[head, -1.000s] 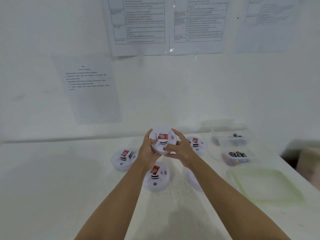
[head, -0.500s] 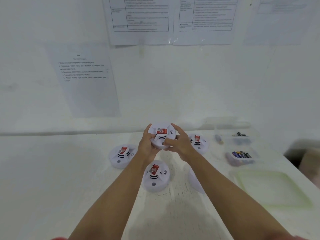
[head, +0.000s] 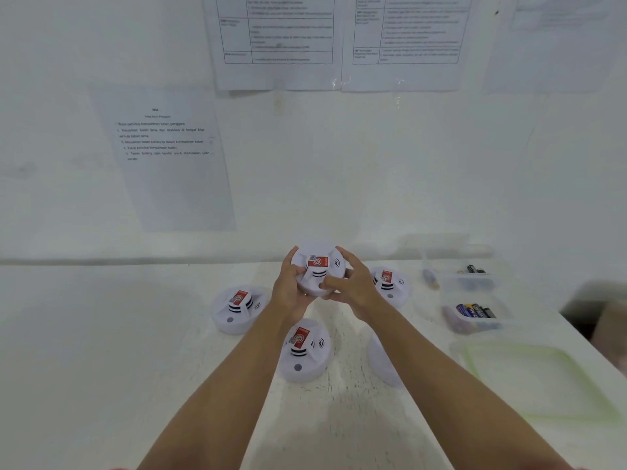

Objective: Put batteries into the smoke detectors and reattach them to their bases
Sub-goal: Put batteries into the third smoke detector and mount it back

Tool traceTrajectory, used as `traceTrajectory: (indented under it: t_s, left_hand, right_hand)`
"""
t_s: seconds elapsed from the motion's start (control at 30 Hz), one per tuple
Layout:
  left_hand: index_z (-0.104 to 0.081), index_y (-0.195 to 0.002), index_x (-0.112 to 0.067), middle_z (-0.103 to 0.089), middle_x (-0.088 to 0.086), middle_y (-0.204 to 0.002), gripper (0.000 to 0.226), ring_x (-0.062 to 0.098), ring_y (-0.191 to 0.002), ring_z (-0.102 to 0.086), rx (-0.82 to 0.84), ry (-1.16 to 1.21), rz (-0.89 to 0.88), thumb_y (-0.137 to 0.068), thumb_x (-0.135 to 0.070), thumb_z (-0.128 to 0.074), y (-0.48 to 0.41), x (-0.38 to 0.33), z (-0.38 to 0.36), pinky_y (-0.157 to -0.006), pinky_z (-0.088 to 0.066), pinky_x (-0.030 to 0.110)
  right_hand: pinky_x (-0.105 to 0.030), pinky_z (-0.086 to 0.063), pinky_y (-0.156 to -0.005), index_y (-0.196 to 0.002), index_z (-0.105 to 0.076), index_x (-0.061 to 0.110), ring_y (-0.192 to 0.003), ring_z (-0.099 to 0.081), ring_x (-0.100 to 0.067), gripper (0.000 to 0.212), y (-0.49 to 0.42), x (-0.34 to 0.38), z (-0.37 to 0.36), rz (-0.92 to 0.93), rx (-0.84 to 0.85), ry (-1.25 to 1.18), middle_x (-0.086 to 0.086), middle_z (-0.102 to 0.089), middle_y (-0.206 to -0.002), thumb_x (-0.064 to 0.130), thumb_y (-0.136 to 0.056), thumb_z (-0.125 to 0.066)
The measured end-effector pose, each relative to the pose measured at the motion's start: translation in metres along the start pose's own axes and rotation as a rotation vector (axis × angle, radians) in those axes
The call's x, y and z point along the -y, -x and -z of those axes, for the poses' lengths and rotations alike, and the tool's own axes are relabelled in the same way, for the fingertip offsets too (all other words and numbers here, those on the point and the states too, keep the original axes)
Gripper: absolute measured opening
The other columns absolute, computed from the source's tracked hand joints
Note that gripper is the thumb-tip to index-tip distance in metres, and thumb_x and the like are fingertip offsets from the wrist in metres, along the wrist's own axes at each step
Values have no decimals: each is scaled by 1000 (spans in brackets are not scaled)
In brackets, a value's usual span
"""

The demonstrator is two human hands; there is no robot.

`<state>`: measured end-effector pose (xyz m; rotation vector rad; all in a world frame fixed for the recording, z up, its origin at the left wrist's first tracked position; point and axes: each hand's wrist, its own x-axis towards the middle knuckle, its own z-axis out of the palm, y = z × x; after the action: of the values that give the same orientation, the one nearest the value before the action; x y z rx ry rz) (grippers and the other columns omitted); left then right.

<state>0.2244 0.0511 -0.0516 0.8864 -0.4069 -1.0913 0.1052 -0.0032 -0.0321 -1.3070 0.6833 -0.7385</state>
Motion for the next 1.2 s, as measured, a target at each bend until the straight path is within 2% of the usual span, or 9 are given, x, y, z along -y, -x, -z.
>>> traceTrajectory:
  t_s: [0.3, 0.37, 0.5, 0.57, 0.67, 0.77, 0.83, 1.0, 1.2]
  left_hand:
    - [-47, -137, -15, -60, 14, -126, 40, 32, -108, -60, -14, -15, -3, -97, -19, -41, -3, 1, 2, -77, -57, 44]
    - [-45, -137, -15, -57, 15, -131, 43, 36, -115, -57, -31, -21, 3, -94, -14, -42, -6, 1, 4, -86, -53, 48]
    - [-48, -132, -11, -59, 16, -124, 41, 33, -105, -61, -27, -32, 7, -93, -4, -36, -5, -1, 1, -85, -51, 43]
    - [-46, -134, -10, -57, 18, -126, 40, 33, -103, -60, -50, -38, 20, -96, -7, -35, -6, -1, 2, -88, -48, 44]
    - [-45, -136, -7, -55, 20, -131, 40, 36, -112, -56, -65, -65, 63, -98, -10, -35, -12, 0, 8, -92, -46, 47]
    - [-56, -112, -8, -63, 12, -102, 31, 26, -88, -61, -71, -120, 102, -98, -2, -29, -10, -3, 7, -76, -49, 39]
    - [-54, -111, -8, -62, 10, -94, 30, 23, -81, -58, -83, -155, 127, -98, 1, -27, -11, -2, 6, -70, -48, 37]
    - [-46, -133, 1, -52, 22, -132, 40, 26, -86, -58, -128, -225, 151, -98, 2, -27, -16, 3, 13, -73, -48, 36]
    - [-45, -134, 1, -49, 22, -136, 40, 28, -93, -58, -159, -241, 150, -98, 2, -26, -19, 4, 14, -83, -47, 39]
  right_hand:
    - [-40, -58, -75, -132, -45, 24, -108, -59, -29, 69, -7, -5, 4, -60, 30, -9, -13, -59, -123, -9, -75, -64]
    - [-36, -56, -77, -131, -48, 26, -105, -59, -28, 56, -8, -2, 6, -149, 68, -83, -9, -59, -122, 1, -82, -59]
    - [-37, -54, -77, -115, -61, 20, -92, -59, -25, 25, -10, 1, 8, -283, 31, -226, -5, -62, -106, 28, -95, -47]
    - [-38, -53, -75, -122, -57, 25, -87, -59, -25, 31, -13, -1, 8, -269, -11, -220, -4, -61, -104, 17, -97, -41]
    - [-38, -54, -71, -134, -48, 25, -88, -58, -26, 47, -17, -4, 7, -274, -49, -175, -9, -56, -123, 7, -93, -34]
    - [-34, -54, -63, -130, -50, 21, -91, -58, -26, 45, -18, -7, 5, -297, -100, -127, -12, -55, -128, 6, -91, -32]
    - [-34, -53, -63, -127, -52, 18, -95, -58, -28, 44, -19, -9, 4, -316, -135, -118, -13, -56, -126, 4, -91, -31]
    - [-37, -52, -73, -126, -51, 14, -99, -55, -28, 43, -21, -18, 3, -330, -185, -80, -11, -57, -115, 0, -91, -30]
    - [-29, -49, -63, -128, -51, 12, -98, -54, -26, 45, -22, -24, 0, -326, -234, -80, -10, -58, -116, -1, -91, -30]
